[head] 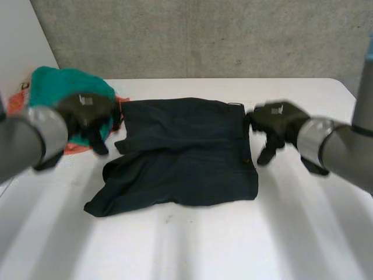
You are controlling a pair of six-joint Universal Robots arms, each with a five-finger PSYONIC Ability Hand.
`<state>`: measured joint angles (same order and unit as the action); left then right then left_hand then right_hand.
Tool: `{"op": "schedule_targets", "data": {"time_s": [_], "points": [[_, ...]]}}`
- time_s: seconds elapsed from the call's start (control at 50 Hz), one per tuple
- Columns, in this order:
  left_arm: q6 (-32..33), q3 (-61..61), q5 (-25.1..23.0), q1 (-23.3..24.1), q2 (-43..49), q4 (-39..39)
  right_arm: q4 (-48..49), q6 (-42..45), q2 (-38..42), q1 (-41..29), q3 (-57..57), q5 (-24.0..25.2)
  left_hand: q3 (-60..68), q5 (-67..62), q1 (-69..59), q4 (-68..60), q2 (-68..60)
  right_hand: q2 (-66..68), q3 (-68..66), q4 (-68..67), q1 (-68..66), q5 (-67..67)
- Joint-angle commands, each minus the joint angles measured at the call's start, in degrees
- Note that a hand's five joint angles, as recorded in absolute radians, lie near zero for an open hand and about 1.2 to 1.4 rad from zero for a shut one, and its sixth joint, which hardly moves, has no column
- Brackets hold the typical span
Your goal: Fold the laundry.
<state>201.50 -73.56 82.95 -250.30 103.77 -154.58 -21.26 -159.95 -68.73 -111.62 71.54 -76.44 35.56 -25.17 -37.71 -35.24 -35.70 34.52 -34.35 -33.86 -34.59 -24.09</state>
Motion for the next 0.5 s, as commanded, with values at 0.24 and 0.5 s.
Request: {"op": "schedule_targets", "data": {"time_s": [0.24,0.5], "points": [[8.7,-33.8,-7.7,-8.2,-5.7,-6.9,17.6,11.8,-2.6,0.8,30.1,12.1,-4.5,4.1,6.6,4.2,4.6,9.8,-10.0,-10.5,-9.7,-10.2],[8.9,-31.6,-5.4,-10.8,0.4,-18.9,39.3,8.1,0.3,-1.6,31.8,7.7,-12.2,11.8,14.4,11.9,12.4,-5.8,5.7,5.2,5.9,5.4]]}}
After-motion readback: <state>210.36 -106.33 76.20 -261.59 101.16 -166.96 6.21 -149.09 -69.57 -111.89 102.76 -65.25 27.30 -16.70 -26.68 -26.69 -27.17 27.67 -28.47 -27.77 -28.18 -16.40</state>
